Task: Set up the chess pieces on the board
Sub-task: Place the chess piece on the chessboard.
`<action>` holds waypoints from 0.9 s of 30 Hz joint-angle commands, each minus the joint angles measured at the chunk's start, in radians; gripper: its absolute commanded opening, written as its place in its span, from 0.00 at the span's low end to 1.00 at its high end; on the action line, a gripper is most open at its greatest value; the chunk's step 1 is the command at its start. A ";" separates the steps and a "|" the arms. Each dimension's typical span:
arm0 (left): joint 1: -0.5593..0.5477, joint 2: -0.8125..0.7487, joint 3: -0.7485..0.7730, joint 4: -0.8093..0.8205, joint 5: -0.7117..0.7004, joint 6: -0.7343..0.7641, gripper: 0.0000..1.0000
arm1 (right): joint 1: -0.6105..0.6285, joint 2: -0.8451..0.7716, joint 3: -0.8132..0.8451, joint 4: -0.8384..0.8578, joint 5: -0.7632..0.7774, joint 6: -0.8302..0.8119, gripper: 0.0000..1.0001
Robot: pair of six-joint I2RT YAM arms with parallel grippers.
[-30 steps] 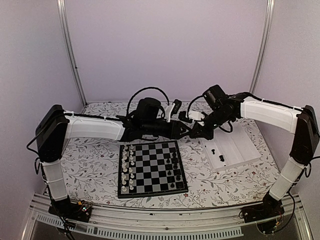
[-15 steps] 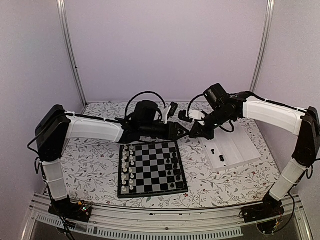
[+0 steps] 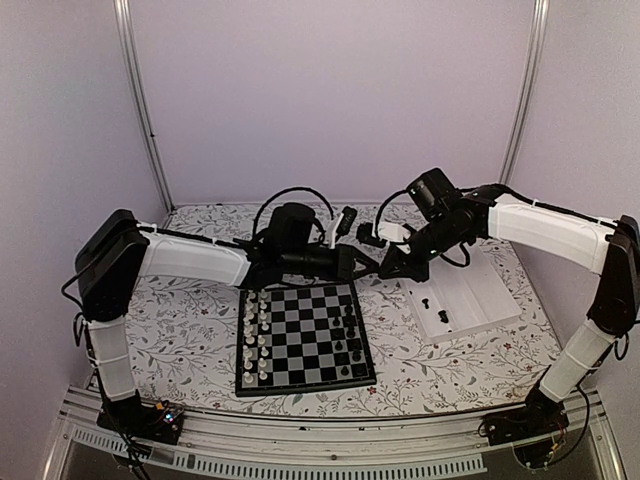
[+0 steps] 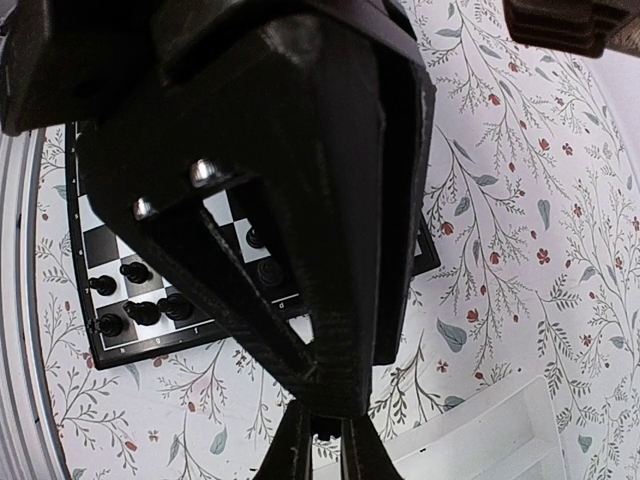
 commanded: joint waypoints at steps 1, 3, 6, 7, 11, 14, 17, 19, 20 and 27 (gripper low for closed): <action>0.018 0.027 -0.003 0.059 0.048 -0.017 0.19 | 0.010 -0.038 -0.012 0.000 -0.009 -0.004 0.07; 0.020 0.032 -0.005 0.066 0.059 -0.027 0.17 | 0.010 -0.039 -0.015 0.001 -0.007 -0.004 0.07; 0.022 0.034 -0.007 0.070 0.066 -0.032 0.16 | 0.010 -0.042 -0.015 0.004 -0.006 -0.004 0.07; 0.022 0.034 -0.007 0.070 0.069 -0.032 0.16 | 0.010 -0.044 -0.015 0.004 -0.005 -0.004 0.07; 0.027 0.039 -0.005 0.075 0.081 -0.037 0.13 | 0.010 -0.045 -0.013 0.008 -0.003 -0.004 0.08; 0.033 0.037 -0.011 0.086 0.082 -0.046 0.12 | 0.010 -0.046 -0.011 0.003 -0.005 -0.003 0.13; 0.047 0.017 -0.042 0.143 0.074 -0.071 0.12 | -0.001 -0.059 -0.002 0.006 -0.012 0.019 0.27; 0.062 0.001 -0.080 0.202 0.066 -0.101 0.12 | -0.051 -0.096 0.005 0.036 -0.052 0.057 0.35; 0.065 -0.009 -0.100 0.245 0.057 -0.115 0.12 | -0.086 -0.111 0.010 0.056 -0.091 0.079 0.38; 0.067 -0.044 -0.177 0.502 -0.025 -0.164 0.13 | -0.372 -0.141 -0.010 0.285 -0.544 0.533 0.42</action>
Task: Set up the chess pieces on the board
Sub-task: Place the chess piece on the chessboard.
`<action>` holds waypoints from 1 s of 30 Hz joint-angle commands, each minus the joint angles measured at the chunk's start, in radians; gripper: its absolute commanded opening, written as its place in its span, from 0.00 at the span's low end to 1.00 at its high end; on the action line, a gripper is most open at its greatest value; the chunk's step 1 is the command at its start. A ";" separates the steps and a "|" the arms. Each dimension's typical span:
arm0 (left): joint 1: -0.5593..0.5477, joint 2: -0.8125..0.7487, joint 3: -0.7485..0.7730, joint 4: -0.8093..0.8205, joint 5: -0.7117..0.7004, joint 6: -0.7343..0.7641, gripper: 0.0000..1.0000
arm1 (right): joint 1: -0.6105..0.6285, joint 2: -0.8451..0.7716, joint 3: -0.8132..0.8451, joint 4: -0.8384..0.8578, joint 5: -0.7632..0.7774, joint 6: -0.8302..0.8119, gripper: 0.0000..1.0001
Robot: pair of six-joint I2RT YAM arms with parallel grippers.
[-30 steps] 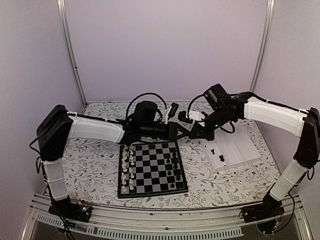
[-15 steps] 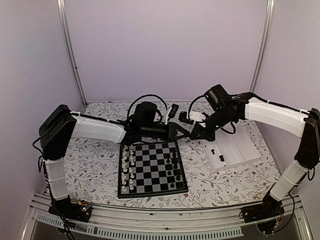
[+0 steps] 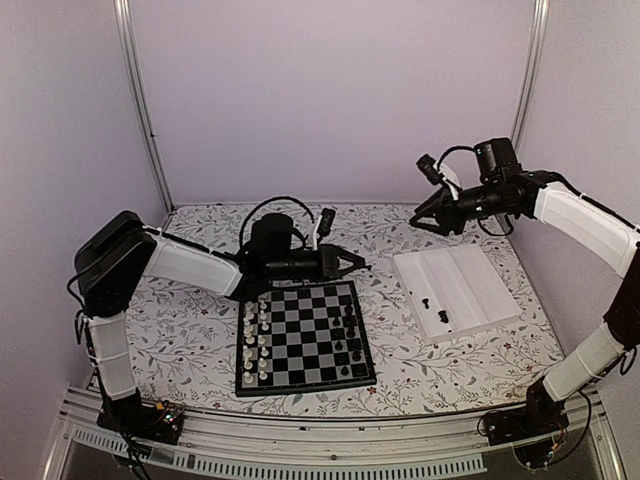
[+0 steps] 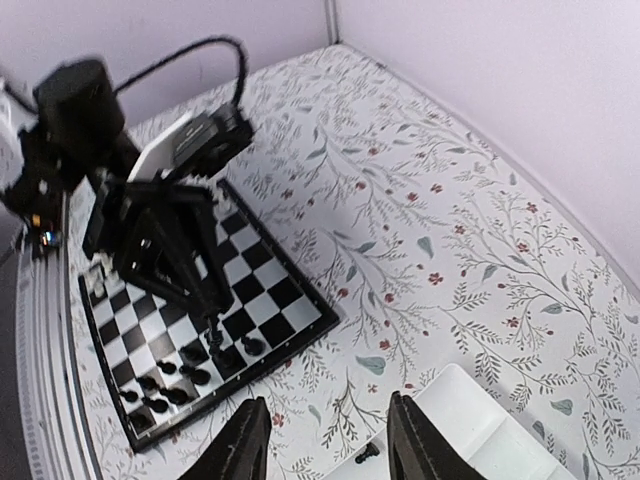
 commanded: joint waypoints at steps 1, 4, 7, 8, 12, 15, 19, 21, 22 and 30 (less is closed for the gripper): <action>0.007 -0.060 -0.036 0.254 -0.069 -0.046 0.13 | -0.115 0.000 -0.009 0.195 -0.331 0.381 0.42; 0.005 -0.065 -0.047 0.310 -0.109 -0.050 0.13 | -0.118 0.043 -0.041 0.292 -0.455 0.561 0.42; 0.002 -0.064 -0.041 0.354 -0.126 -0.050 0.13 | -0.118 0.080 -0.080 0.438 -0.548 0.721 0.45; 0.002 -0.061 -0.036 0.365 -0.128 -0.052 0.13 | -0.117 0.092 -0.090 0.473 -0.572 0.774 0.45; -0.003 -0.037 -0.002 0.378 -0.124 -0.059 0.13 | -0.097 0.136 -0.086 0.519 -0.604 0.859 0.46; -0.007 -0.018 0.027 0.378 -0.112 -0.072 0.13 | -0.078 0.152 -0.085 0.531 -0.609 0.869 0.46; -0.015 0.001 0.067 0.369 -0.096 -0.072 0.13 | -0.065 0.157 -0.090 0.550 -0.609 0.881 0.46; -0.019 0.014 0.088 0.364 -0.090 -0.070 0.13 | -0.059 0.161 -0.091 0.551 -0.608 0.883 0.45; -0.022 0.022 0.098 0.362 -0.089 -0.071 0.13 | -0.055 0.163 -0.091 0.553 -0.610 0.884 0.45; -0.039 0.061 0.154 0.349 -0.080 -0.077 0.13 | -0.044 0.164 -0.095 0.584 -0.632 0.897 0.39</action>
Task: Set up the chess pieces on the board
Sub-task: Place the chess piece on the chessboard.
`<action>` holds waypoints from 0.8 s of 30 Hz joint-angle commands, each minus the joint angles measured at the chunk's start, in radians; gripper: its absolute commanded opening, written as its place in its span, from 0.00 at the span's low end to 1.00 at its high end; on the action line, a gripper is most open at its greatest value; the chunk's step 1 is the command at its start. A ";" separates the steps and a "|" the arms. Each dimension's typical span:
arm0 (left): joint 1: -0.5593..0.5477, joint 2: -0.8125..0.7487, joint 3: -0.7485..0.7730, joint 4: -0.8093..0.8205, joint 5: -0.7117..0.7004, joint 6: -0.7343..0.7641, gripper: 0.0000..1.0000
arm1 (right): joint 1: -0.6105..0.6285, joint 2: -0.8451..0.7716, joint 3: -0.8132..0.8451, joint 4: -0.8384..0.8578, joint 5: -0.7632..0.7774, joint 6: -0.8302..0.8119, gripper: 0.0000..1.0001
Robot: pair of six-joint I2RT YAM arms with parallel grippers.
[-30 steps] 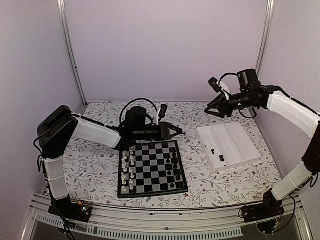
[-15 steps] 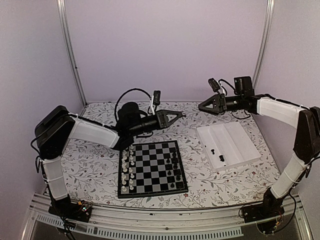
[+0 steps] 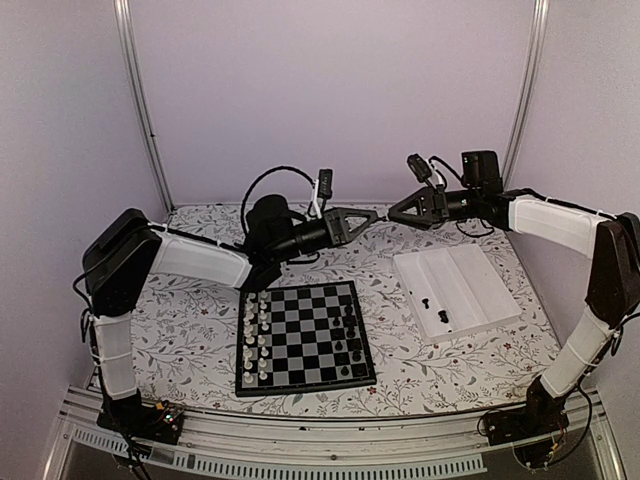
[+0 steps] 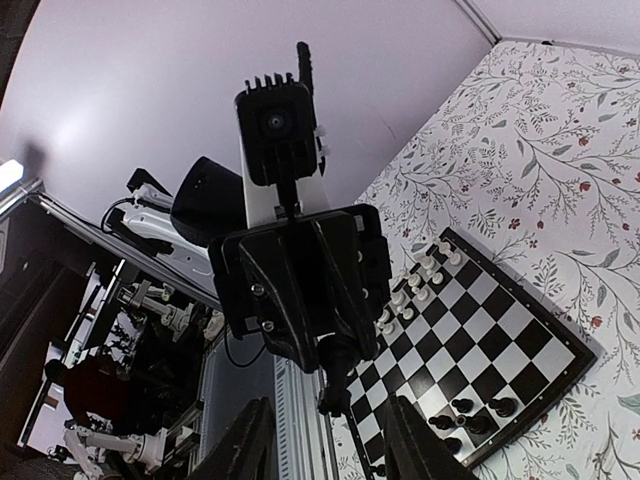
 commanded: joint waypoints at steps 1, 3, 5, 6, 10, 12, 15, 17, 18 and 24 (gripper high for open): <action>-0.018 0.024 0.038 0.012 0.012 -0.003 0.13 | 0.007 0.013 -0.012 0.045 -0.035 0.022 0.38; -0.020 0.029 0.043 0.013 0.015 -0.005 0.13 | 0.008 0.011 -0.017 0.071 -0.038 0.030 0.36; -0.021 0.033 0.046 0.014 0.016 -0.006 0.13 | 0.010 0.007 -0.025 0.076 -0.036 0.031 0.36; -0.021 0.035 0.046 0.015 0.016 -0.006 0.13 | 0.010 0.005 -0.029 0.078 -0.034 0.033 0.35; -0.024 0.036 0.048 0.021 0.016 -0.008 0.13 | 0.010 0.003 -0.039 0.078 -0.021 0.033 0.36; -0.024 0.040 0.053 0.021 0.018 -0.009 0.13 | 0.011 0.004 -0.040 0.078 -0.022 0.031 0.35; -0.024 0.046 0.056 0.020 0.018 -0.013 0.13 | 0.016 0.007 -0.038 0.078 -0.023 0.028 0.34; -0.024 0.050 0.057 0.020 0.019 -0.014 0.13 | 0.020 0.007 -0.038 0.079 -0.026 0.025 0.31; -0.024 0.052 0.058 0.021 0.018 -0.015 0.13 | 0.022 0.007 -0.038 0.079 -0.026 0.024 0.30; -0.025 0.062 0.075 0.015 0.027 -0.015 0.13 | 0.025 0.003 -0.040 0.079 -0.025 0.013 0.18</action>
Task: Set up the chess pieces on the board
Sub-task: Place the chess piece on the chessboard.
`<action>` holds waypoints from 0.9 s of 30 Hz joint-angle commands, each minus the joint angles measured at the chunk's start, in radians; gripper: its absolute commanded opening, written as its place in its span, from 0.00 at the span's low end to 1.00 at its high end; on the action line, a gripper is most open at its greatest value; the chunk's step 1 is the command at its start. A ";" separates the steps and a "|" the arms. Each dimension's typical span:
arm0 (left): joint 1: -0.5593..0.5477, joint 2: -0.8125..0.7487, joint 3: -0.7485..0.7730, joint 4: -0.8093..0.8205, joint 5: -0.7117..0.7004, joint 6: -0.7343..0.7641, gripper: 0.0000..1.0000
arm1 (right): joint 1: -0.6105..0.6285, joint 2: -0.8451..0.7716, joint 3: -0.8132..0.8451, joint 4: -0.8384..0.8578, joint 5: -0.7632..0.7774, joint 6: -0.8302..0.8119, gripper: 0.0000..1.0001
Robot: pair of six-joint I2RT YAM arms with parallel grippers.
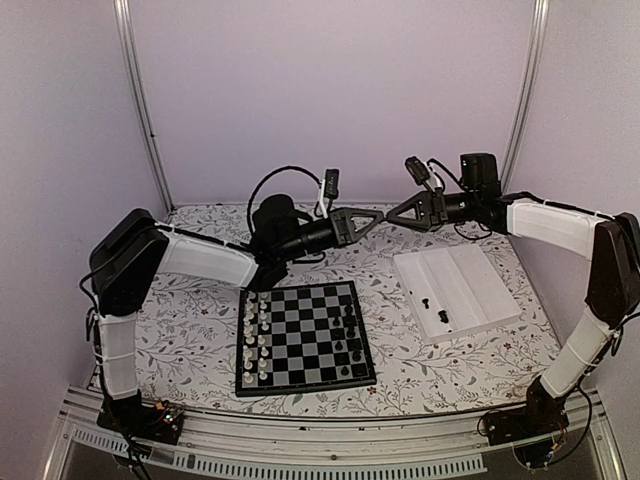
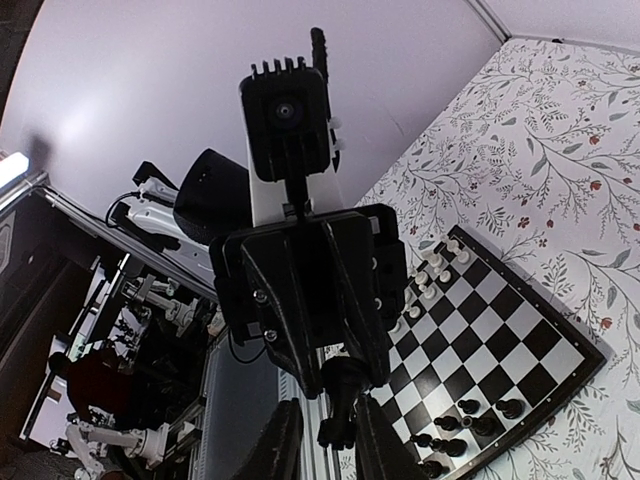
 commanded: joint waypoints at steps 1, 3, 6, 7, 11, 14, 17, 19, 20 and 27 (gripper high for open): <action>-0.013 0.021 0.028 0.014 0.012 -0.005 0.13 | 0.010 -0.001 -0.012 0.022 -0.008 -0.014 0.17; -0.014 0.021 0.027 0.014 0.010 -0.005 0.13 | 0.010 -0.004 -0.014 0.022 -0.005 -0.015 0.14; -0.014 0.021 0.028 0.011 0.009 -0.004 0.13 | 0.011 -0.009 -0.018 0.020 0.007 -0.021 0.08; -0.014 0.022 0.029 0.007 0.009 -0.003 0.15 | 0.011 -0.011 -0.018 0.017 0.012 -0.026 0.07; -0.012 -0.013 0.006 -0.042 -0.021 0.028 0.27 | 0.011 -0.016 0.033 -0.108 0.080 -0.113 0.03; -0.007 -0.089 -0.062 -0.097 -0.061 0.103 0.31 | 0.010 -0.006 0.115 -0.262 0.182 -0.279 0.02; 0.000 -0.194 -0.151 -0.196 -0.102 0.197 0.35 | 0.013 0.025 0.210 -0.408 0.294 -0.460 0.02; 0.002 -0.272 -0.215 -0.267 -0.142 0.251 0.37 | 0.017 0.055 0.270 -0.477 0.362 -0.543 0.02; 0.002 -0.307 -0.247 -0.303 -0.162 0.274 0.38 | 0.018 0.075 0.297 -0.509 0.404 -0.570 0.02; 0.003 -0.536 -0.381 -0.568 -0.324 0.398 0.39 | 0.101 0.217 0.485 -0.656 0.684 -0.785 0.02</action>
